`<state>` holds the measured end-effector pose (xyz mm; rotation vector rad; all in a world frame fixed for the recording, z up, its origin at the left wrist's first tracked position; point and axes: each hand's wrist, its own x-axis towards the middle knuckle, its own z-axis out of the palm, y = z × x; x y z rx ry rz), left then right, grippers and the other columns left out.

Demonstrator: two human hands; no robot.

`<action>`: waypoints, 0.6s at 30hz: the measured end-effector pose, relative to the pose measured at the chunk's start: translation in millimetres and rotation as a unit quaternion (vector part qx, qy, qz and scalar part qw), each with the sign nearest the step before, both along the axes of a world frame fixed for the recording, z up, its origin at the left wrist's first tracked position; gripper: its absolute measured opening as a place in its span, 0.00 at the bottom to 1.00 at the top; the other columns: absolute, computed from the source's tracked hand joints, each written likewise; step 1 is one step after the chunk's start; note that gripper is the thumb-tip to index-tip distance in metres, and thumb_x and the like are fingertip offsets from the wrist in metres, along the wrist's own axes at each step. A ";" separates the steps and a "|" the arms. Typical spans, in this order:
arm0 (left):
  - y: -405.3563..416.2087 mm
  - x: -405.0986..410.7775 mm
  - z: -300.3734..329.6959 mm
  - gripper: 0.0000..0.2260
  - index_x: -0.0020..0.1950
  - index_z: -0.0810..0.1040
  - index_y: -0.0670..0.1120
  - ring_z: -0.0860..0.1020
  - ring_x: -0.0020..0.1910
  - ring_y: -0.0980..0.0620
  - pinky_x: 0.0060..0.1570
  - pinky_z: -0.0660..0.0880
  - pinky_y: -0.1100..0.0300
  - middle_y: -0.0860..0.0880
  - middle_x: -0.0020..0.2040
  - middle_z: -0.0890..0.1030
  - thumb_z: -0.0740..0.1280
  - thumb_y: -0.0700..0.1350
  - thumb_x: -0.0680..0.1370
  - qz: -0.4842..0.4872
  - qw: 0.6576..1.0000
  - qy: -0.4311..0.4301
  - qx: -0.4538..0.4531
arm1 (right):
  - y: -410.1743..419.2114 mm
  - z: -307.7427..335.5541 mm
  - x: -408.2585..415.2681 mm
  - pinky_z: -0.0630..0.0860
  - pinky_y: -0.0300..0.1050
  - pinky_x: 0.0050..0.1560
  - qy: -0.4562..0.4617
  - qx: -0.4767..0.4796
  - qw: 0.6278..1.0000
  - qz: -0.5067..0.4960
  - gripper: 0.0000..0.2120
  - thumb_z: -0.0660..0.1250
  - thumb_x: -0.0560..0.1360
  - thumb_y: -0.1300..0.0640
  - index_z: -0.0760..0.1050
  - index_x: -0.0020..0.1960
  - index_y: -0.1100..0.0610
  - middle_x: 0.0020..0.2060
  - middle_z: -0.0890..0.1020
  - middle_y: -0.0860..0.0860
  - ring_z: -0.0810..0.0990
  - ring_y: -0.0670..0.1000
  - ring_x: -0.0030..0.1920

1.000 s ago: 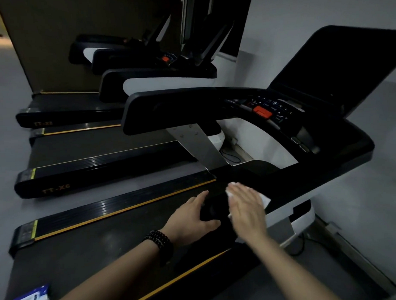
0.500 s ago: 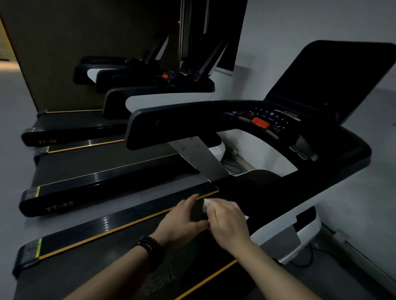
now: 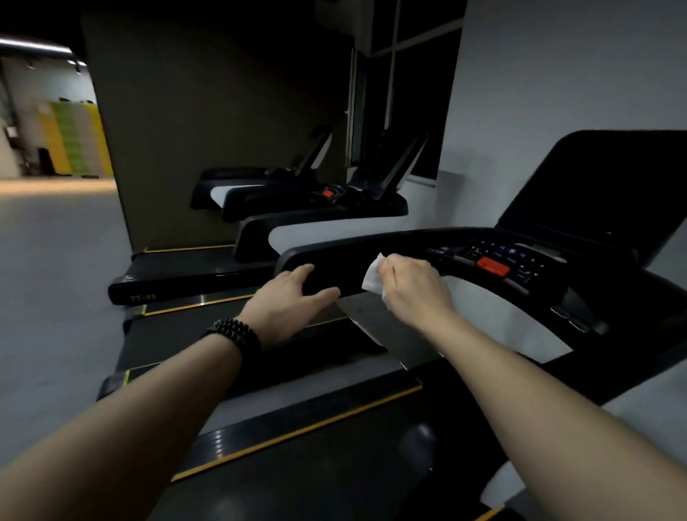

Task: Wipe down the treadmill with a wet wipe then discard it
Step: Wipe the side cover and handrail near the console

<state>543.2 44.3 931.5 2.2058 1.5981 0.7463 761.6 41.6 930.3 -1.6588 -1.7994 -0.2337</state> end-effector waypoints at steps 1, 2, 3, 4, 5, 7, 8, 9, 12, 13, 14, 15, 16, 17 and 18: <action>-0.8 -11.5 8.0 0.36 0.77 0.61 0.52 0.67 0.71 0.46 0.69 0.65 0.51 0.46 0.74 0.68 0.60 0.69 0.74 0.008 1.000 0.000 0.006 | 3.7 9.0 -8.8 0.74 0.54 0.41 0.004 0.002 1.000 0.008 0.21 0.50 0.83 0.46 0.72 0.39 0.55 0.38 0.78 0.51 0.77 0.59 0.41; -2.5 -22.6 14.8 0.36 0.77 0.61 0.52 0.67 0.71 0.46 0.69 0.64 0.51 0.46 0.74 0.68 0.60 0.68 0.74 0.015 1.000 -0.001 0.012 | 6.9 16.9 -18.2 0.75 0.54 0.41 0.008 0.003 1.000 0.018 0.21 0.50 0.83 0.45 0.72 0.39 0.54 0.38 0.79 0.51 0.77 0.58 0.41; -4.9 -33.9 19.9 0.35 0.77 0.61 0.51 0.67 0.71 0.46 0.69 0.64 0.51 0.46 0.74 0.68 0.60 0.67 0.75 0.023 1.000 -0.001 0.018 | 9.4 23.8 -28.7 0.75 0.54 0.41 0.010 0.003 1.000 0.029 0.21 0.50 0.82 0.45 0.71 0.39 0.54 0.37 0.79 0.51 0.77 0.58 0.40; -8.1 -44.9 23.7 0.34 0.77 0.61 0.51 0.67 0.71 0.46 0.69 0.64 0.52 0.46 0.73 0.68 0.61 0.67 0.75 0.030 0.999 0.003 0.023 | 11.1 29.4 -39.9 0.75 0.55 0.40 0.010 -0.001 0.999 0.039 0.21 0.50 0.82 0.44 0.71 0.38 0.54 0.37 0.79 0.52 0.77 0.58 0.39; -11.4 -56.5 25.7 0.34 0.77 0.61 0.52 0.67 0.71 0.47 0.69 0.64 0.52 0.46 0.73 0.68 0.61 0.67 0.75 0.038 0.999 0.006 0.027 | 12.6 33.6 -51.9 0.74 0.54 0.40 0.010 -0.006 0.999 0.049 0.21 0.50 0.82 0.44 0.71 0.38 0.54 0.36 0.79 0.52 0.77 0.58 0.39; -18.1 -81.2 26.8 0.37 0.77 0.61 0.52 0.67 0.71 0.47 0.69 0.64 0.50 0.47 0.73 0.68 0.59 0.70 0.73 0.060 0.998 0.015 0.023 | 15.0 39.1 -75.9 0.73 0.54 0.39 0.005 -0.012 0.997 0.070 0.21 0.50 0.82 0.45 0.71 0.38 0.54 0.35 0.78 0.51 0.77 0.57 0.38; -22.9 -93.7 26.8 0.39 0.77 0.61 0.53 0.67 0.71 0.47 0.69 0.65 0.49 0.47 0.73 0.68 0.58 0.72 0.71 0.072 0.997 0.020 0.020 | 16.1 40.4 -88.3 0.73 0.53 0.39 0.002 -0.012 0.997 0.080 0.21 0.51 0.82 0.46 0.71 0.39 0.54 0.34 0.78 0.51 0.77 0.57 0.38; -28.8 -106.1 27.1 0.40 0.77 0.61 0.53 0.67 0.71 0.47 0.69 0.64 0.49 0.47 0.74 0.68 0.57 0.73 0.70 0.085 0.996 0.025 0.019 | 17.9 40.6 -100.9 0.72 0.52 0.38 0.001 -0.013 0.996 0.094 0.20 0.51 0.83 0.46 0.72 0.39 0.55 0.34 0.78 0.51 0.76 0.56 0.38; -46.8 -143.7 27.5 0.38 0.77 0.60 0.53 0.65 0.72 0.45 0.70 0.63 0.50 0.47 0.74 0.67 0.59 0.71 0.73 0.129 0.990 0.048 0.024 | 22.1 37.5 -143.8 0.68 0.50 0.35 0.012 -0.025 0.988 0.152 0.21 0.53 0.83 0.47 0.70 0.36 0.54 0.31 0.76 0.50 0.76 0.54 0.36; -52.8 -156.9 27.0 0.36 0.77 0.60 0.53 0.65 0.72 0.45 0.70 0.63 0.51 0.46 0.74 0.67 0.59 0.70 0.74 0.144 0.988 0.054 0.024 | 23.0 35.9 -159.2 0.68 0.50 0.35 0.014 -0.031 0.985 0.171 0.21 0.53 0.83 0.47 0.68 0.34 0.54 0.30 0.75 0.50 0.76 0.55 0.35; -59.2 -170.0 26.3 0.36 0.77 0.60 0.53 0.65 0.72 0.46 0.70 0.63 0.51 0.46 0.75 0.67 0.59 0.70 0.74 0.160 0.985 0.058 0.021 | 23.2 34.1 -175.0 0.68 0.50 0.35 0.018 -0.038 0.981 0.188 0.21 0.54 0.82 0.47 0.67 0.33 0.53 0.30 0.75 0.49 0.76 0.55 0.36; -65.5 -183.4 24.8 0.37 0.77 0.60 0.53 0.65 0.72 0.46 0.70 0.63 0.50 0.46 0.75 0.67 0.59 0.70 0.73 0.176 0.983 0.059 0.016 | 22.8 32.6 -191.2 0.68 0.50 0.35 0.020 -0.044 0.978 0.204 0.21 0.54 0.82 0.47 0.66 0.33 0.53 0.31 0.75 0.50 0.76 0.56 0.37; -72.5 -196.3 23.6 0.38 0.77 0.60 0.53 0.65 0.72 0.46 0.70 0.63 0.50 0.46 0.75 0.67 0.58 0.71 0.73 0.191 0.980 0.058 0.010 | 21.5 31.9 -207.5 0.68 0.50 0.36 0.021 -0.050 0.974 0.222 0.21 0.55 0.82 0.47 0.67 0.32 0.53 0.31 0.76 0.50 0.76 0.57 0.38; -80.6 -208.3 22.6 0.39 0.77 0.60 0.52 0.65 0.72 0.46 0.70 0.64 0.49 0.46 0.75 0.67 0.57 0.72 0.72 0.206 0.977 0.056 0.004 | 19.7 31.0 -224.1 0.69 0.51 0.37 0.020 -0.052 0.969 0.239 0.20 0.55 0.81 0.47 0.67 0.33 0.53 0.32 0.77 0.50 0.76 0.57 0.40; -89.4 -219.8 21.9 0.39 0.77 0.60 0.52 0.65 0.72 0.46 0.70 0.64 0.49 0.46 0.75 0.67 0.57 0.72 0.72 0.222 0.974 0.055 0.001 | 17.5 30.1 -240.7 0.69 0.51 0.37 0.019 -0.053 0.965 0.256 0.20 0.55 0.81 0.46 0.68 0.32 0.53 0.33 0.77 0.50 0.77 0.58 0.40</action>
